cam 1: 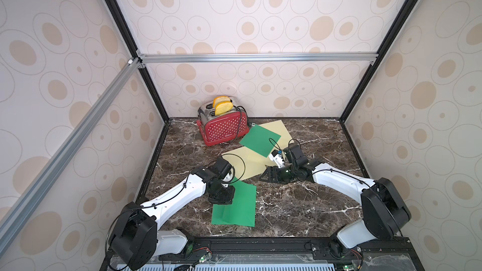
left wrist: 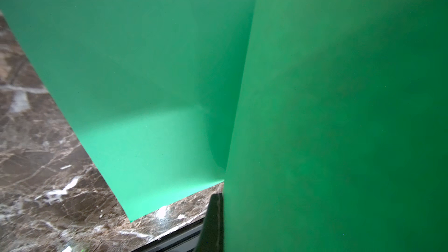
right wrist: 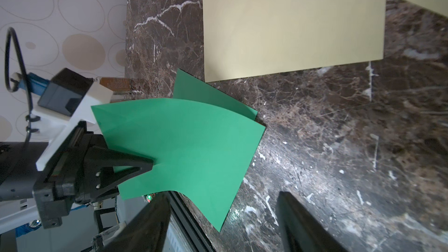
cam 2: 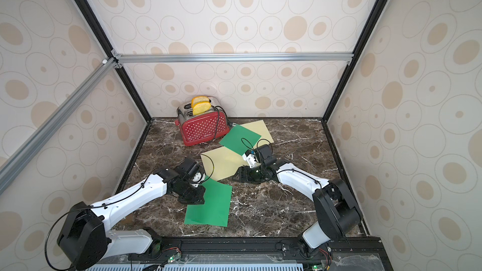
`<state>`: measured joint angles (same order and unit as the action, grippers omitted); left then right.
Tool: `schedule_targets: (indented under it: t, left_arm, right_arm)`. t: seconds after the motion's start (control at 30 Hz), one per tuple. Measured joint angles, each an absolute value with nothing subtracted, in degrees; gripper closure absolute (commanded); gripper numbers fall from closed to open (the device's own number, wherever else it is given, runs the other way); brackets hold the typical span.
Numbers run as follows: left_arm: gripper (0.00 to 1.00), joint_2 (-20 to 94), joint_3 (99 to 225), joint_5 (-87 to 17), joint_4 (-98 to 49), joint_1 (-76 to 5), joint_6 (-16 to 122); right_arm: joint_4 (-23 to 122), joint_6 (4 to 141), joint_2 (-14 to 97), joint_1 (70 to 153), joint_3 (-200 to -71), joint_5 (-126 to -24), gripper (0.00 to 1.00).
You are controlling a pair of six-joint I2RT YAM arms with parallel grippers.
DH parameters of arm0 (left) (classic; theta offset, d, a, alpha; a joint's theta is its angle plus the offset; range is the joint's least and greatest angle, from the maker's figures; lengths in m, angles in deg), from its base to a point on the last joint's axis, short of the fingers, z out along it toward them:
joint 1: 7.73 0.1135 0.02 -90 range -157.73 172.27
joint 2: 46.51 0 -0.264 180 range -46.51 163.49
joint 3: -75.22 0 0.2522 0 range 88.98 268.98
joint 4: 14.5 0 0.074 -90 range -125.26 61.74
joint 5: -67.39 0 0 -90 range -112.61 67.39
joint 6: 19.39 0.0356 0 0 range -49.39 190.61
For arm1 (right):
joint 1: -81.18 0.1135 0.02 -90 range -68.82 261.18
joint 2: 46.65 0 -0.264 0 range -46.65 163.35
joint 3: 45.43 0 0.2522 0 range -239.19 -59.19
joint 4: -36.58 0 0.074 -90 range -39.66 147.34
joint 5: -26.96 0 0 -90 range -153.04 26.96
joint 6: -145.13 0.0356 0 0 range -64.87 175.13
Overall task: Sort the scattered colored papers by color
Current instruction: Place the colored paper.
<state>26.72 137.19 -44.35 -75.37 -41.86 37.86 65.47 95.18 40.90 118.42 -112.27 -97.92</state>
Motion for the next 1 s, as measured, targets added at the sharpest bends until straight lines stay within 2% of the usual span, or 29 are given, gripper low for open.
schedule_targets:
  t: [0.37,0.67,0.77,0.9,1.0]
  left_arm:
    - [1.0,26.15,135.52,-43.45,-72.55,-41.86,34.6]
    - [1.0,29.1,136.57,-43.45,-76.07,-41.86,37.62]
    - [1.0,30.2,137.29,-43.39,-77.38,-41.86,38.86]
    - [1.0,31.46,138.13,-43.15,-78.17,-41.86,39.78]
    - [1.0,31.81,138.52,-42.86,-78.32,-41.86,40.04]
  right_arm:
    - [63.99,95.21,44.79,119.18,-113.95,-98.83,0.25]
    - [59.42,97.35,50.23,121.0,-116.29,-100.98,0.29]
    - [58.48,97.57,50.89,121.78,-117.01,-101.37,0.38]
    - [57.74,97.92,52.2,122.48,-117.43,-102.18,0.63]
    - [57.71,97.79,53.36,122.88,-117.43,-102.24,0.64]
